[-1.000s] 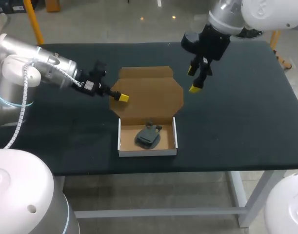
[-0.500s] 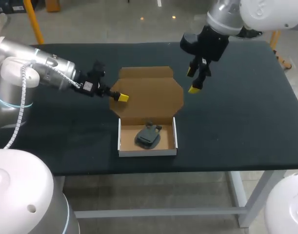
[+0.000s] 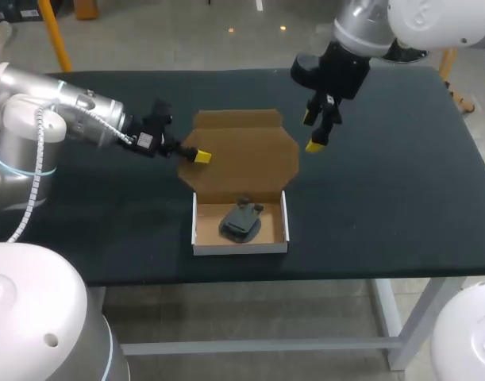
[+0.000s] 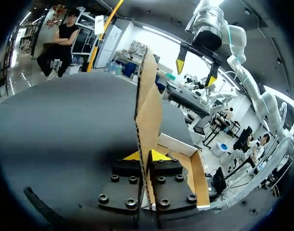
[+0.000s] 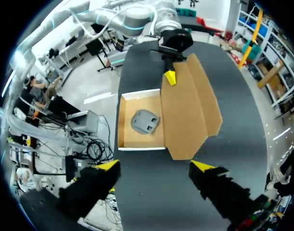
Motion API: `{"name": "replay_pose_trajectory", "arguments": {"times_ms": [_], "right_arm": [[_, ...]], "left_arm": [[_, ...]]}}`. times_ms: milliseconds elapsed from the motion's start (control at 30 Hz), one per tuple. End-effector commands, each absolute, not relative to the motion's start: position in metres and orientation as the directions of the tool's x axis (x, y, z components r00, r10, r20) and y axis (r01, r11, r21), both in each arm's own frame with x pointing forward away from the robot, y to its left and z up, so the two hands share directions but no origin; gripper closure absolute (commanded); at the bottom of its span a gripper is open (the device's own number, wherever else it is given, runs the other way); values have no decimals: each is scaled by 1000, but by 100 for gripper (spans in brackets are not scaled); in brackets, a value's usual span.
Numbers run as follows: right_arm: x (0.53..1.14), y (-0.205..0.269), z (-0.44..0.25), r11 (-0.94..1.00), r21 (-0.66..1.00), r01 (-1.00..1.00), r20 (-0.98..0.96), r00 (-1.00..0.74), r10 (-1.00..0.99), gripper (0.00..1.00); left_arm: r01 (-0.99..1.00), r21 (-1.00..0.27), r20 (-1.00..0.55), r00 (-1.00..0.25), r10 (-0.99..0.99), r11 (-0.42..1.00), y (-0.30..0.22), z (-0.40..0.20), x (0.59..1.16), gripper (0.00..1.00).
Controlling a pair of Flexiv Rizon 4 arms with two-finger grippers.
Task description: Assemble the packaging by folding the flat box into shape, placing the metal phone stand inside, and closing the box properly
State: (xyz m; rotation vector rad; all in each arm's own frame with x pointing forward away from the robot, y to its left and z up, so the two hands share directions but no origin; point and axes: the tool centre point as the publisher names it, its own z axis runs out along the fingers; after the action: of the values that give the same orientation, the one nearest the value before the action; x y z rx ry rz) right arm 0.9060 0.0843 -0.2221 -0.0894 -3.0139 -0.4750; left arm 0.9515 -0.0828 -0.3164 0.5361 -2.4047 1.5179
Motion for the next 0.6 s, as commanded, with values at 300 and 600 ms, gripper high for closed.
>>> {"name": "replay_pose_trajectory", "arguments": {"times_ms": [300, 600], "right_arm": [[903, 86, -215, 952, 297, 69, 93, -995, 43, 0], [900, 87, -207, 955, 291, 63, 78, -996, 42, 0]], "left_arm": [[-307, -855, 293, -951, -99, 418, -78, -314, 938, 100], [-307, -855, 293, -951, -99, 418, -78, -314, 938, 100]]}}
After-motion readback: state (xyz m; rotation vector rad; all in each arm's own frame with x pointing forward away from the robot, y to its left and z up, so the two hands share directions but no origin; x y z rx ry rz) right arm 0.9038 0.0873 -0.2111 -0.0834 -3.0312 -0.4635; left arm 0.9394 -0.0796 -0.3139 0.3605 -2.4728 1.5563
